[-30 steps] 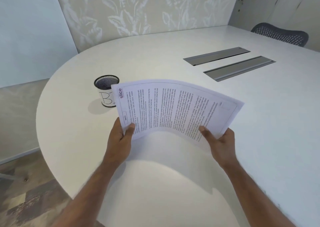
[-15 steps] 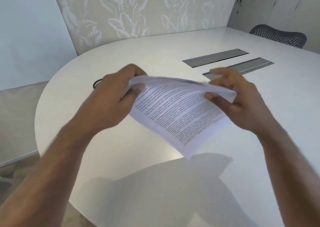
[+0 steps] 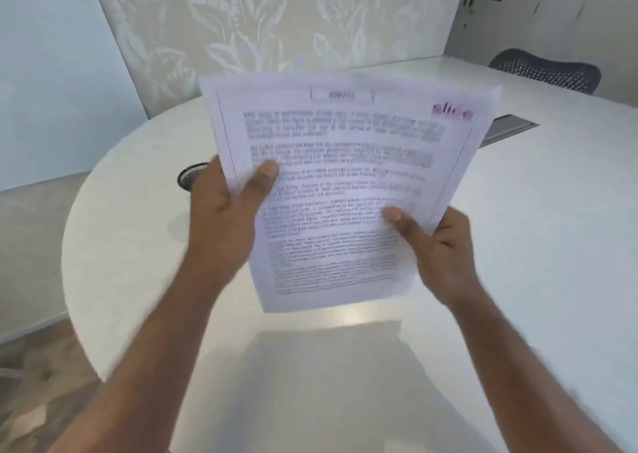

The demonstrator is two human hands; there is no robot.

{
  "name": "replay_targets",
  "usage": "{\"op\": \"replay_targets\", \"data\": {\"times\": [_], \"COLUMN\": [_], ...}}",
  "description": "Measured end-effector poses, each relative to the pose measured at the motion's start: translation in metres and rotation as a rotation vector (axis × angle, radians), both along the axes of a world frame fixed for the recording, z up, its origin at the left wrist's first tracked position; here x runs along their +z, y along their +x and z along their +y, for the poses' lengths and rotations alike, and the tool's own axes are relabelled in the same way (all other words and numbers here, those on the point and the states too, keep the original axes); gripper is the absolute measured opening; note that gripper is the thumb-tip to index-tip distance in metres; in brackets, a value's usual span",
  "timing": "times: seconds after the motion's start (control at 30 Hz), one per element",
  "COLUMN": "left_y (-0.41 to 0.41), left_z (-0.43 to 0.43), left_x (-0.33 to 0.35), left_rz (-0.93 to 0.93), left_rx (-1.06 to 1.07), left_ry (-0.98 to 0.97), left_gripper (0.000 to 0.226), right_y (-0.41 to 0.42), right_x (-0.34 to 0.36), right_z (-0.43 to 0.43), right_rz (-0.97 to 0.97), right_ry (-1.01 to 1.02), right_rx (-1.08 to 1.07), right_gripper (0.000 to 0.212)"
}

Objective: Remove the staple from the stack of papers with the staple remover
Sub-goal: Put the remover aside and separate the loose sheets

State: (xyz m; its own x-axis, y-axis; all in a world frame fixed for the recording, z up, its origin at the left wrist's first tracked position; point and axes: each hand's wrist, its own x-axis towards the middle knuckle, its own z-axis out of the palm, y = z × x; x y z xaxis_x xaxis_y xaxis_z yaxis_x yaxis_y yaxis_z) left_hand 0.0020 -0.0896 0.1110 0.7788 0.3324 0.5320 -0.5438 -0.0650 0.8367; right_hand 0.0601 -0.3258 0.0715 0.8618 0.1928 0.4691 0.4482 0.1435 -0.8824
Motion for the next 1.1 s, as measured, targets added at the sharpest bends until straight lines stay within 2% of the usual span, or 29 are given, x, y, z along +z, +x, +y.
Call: {"op": "replay_targets", "data": {"times": [0.17,0.33,0.43,0.5,0.57,0.7,0.8,0.9,1.0,1.1], "left_y": [-0.007,-0.010,-0.011,-0.010,-0.008,-0.008,-0.008,-0.006,-0.004,-0.003], "left_z": [-0.018,-0.014,-0.009,-0.003,0.003,0.002,0.002,0.006,0.005,0.000], "left_x": [-0.048,-0.035,-0.026,-0.027,-0.038,-0.081,-0.105,-0.119,-0.125,-0.134], "left_rz": [0.142,0.069,0.102,0.208,0.359,0.647,0.734,0.772,0.745,0.692], "left_rx": [0.146,0.108,0.125,0.158,0.127,0.087,0.116,0.170,0.242,0.311], "left_ry": [0.039,0.096,0.067,0.089,0.102,0.058,0.018,-0.001,0.026,0.104], "left_gripper": [0.019,0.023,0.022,0.016,0.015,0.021,0.021,0.021,0.025,0.032], "right_y": [-0.015,-0.013,-0.014,-0.011,-0.003,0.003,-0.002,-0.004,-0.006,-0.002], "right_x": [-0.049,-0.033,-0.020,-0.014,-0.016,-0.050,-0.077,-0.097,-0.103,-0.103], "right_z": [0.002,-0.004,-0.007,-0.010,-0.013,-0.015,-0.017,-0.019,-0.019,-0.018], "right_rz": [0.144,0.065,0.030,0.005,0.047,0.198,0.285,0.342,0.322,0.316], "right_ry": [-0.111,-0.096,-0.111,-0.069,-0.031,-0.203,-0.271,-0.345,-0.408,-0.455], "right_rx": [-0.116,-0.063,-0.075,-0.123,-0.149,-0.136,-0.104,-0.101,-0.098,-0.157], "right_gripper": [0.007,0.013,0.016,0.025,0.013,0.018,0.019,0.017,0.025,0.015]}}
